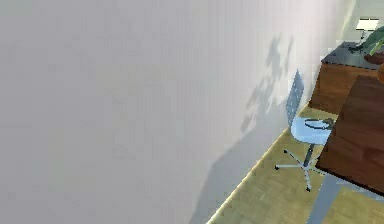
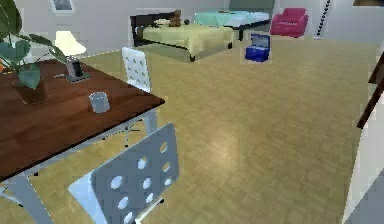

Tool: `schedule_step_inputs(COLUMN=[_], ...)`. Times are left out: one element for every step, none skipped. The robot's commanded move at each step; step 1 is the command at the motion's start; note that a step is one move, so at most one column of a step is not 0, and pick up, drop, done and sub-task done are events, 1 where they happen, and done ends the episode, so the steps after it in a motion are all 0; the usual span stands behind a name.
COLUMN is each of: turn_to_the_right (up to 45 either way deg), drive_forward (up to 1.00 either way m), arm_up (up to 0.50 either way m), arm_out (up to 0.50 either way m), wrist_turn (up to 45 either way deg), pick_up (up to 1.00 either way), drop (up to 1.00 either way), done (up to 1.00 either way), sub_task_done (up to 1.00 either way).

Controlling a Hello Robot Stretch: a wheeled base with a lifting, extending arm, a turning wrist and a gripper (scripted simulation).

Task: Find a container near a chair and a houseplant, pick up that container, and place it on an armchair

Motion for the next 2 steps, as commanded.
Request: schedule_step_inputs(turn_to_the_right=[18.0, 0.0], drive_forward=[0.0, 0.4], arm_up=[0.0, 0.0], arm_out=[0.0, 0.0], wrist_turn=[0.0, 0.0], pick_up=[0.0, 0.0], drop=[0.0, 0.0], done=[0.0, 0.0], sub_task_done=[0.0, 0.0])
